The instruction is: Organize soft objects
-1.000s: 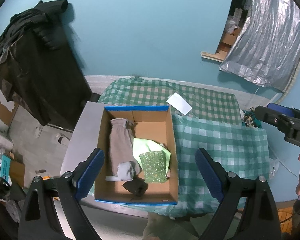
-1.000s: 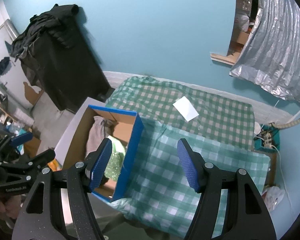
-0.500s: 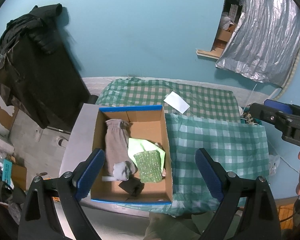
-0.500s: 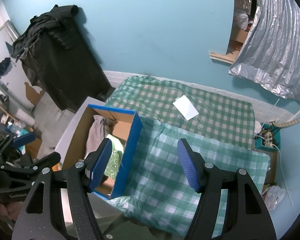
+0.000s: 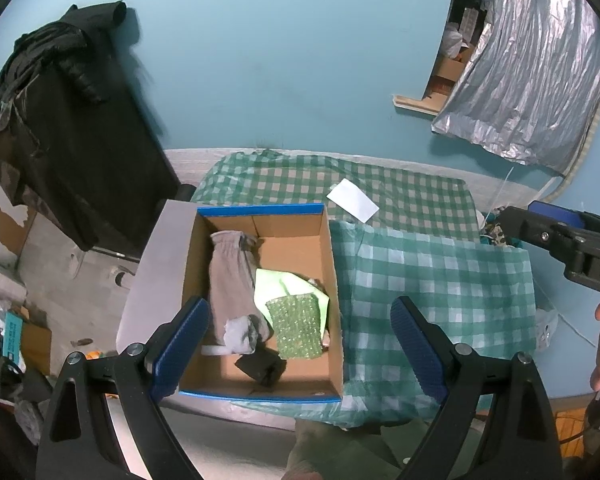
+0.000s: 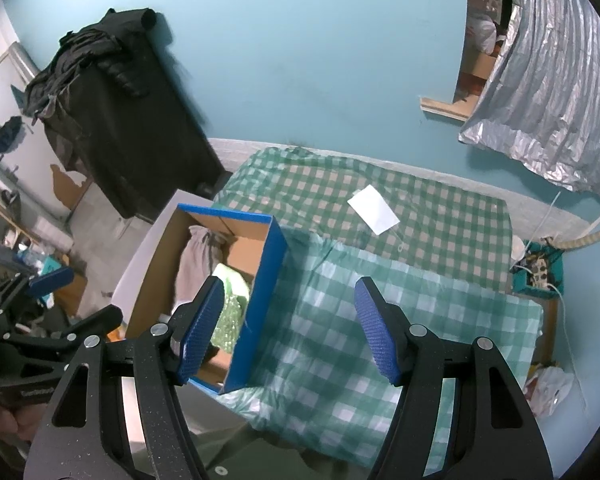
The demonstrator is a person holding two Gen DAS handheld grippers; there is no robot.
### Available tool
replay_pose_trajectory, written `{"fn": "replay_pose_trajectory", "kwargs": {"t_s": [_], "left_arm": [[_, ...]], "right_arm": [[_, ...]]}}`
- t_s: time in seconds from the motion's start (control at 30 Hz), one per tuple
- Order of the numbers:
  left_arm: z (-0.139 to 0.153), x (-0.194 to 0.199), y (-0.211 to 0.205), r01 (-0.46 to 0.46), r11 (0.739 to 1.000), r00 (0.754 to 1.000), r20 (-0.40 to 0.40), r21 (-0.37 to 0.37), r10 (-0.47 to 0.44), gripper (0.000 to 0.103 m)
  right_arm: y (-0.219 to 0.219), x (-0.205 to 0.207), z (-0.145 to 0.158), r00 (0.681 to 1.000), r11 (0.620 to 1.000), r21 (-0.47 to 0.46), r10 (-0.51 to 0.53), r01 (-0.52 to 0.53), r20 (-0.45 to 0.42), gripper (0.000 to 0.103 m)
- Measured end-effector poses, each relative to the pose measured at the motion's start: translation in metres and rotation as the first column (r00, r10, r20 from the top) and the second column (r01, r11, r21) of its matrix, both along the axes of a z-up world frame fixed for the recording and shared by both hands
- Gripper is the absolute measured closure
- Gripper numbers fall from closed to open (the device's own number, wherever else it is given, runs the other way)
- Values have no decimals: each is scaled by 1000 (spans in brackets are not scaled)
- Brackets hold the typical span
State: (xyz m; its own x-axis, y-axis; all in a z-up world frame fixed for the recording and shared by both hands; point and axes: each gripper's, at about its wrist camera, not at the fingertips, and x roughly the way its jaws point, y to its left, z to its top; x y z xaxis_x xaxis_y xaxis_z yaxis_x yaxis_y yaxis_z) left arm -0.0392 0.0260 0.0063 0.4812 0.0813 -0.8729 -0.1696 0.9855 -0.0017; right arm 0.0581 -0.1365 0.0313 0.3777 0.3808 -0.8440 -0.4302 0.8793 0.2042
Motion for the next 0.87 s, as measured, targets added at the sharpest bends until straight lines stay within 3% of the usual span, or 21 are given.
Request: {"fn": "replay_pose_trajectory", "kwargs": {"t_s": [0.87], "left_arm": [[-4,-10,12,-18,1000,1000,-21,-7,18,10]], "right_arm": [[11,-10,-1,1000,1000,3,-1,1,-13,36]]}}
